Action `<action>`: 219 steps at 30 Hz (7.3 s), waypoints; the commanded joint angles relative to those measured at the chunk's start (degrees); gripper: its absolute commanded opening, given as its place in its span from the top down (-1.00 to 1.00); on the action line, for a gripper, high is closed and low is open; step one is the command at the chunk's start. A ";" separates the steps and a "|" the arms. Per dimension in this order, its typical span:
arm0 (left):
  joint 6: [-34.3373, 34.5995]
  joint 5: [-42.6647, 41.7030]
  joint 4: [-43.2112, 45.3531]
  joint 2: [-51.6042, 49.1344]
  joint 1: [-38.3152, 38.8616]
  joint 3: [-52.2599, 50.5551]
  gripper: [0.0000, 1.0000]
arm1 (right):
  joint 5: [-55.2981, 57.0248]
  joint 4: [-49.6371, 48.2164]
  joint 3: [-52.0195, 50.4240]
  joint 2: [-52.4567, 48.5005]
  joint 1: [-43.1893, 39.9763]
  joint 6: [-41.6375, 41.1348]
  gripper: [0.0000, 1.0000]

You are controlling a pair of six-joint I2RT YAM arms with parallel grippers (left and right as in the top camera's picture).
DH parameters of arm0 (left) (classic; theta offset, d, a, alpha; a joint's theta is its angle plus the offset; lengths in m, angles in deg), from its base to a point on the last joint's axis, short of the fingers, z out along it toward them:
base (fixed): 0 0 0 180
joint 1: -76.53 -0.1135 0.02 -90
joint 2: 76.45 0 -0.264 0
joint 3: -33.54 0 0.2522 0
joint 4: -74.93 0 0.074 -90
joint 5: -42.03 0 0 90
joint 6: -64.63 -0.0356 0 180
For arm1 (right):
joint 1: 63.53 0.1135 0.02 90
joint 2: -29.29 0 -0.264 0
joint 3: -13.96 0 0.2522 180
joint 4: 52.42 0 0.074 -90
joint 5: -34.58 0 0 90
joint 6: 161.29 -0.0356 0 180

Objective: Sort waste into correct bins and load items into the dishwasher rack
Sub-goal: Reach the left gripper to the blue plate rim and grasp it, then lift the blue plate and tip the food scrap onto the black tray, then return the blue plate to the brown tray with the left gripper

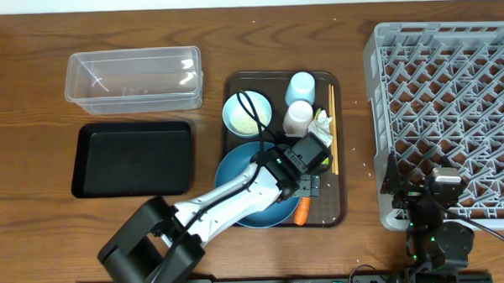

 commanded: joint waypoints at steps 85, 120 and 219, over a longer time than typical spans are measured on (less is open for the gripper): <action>-5.57 6.88 -10.32 24.94 -8.61 1.03 0.88 | -0.07 0.17 -0.11 0.31 -0.37 0.59 -0.98; -24.55 -63.01 -6.03 23.43 -73.24 -0.70 0.88 | -0.07 0.17 -0.11 0.31 -0.37 0.59 -0.99; -5.40 -1.70 -1.05 14.93 -6.45 -1.27 0.88 | -0.07 0.17 -0.11 0.31 -0.37 0.61 -0.99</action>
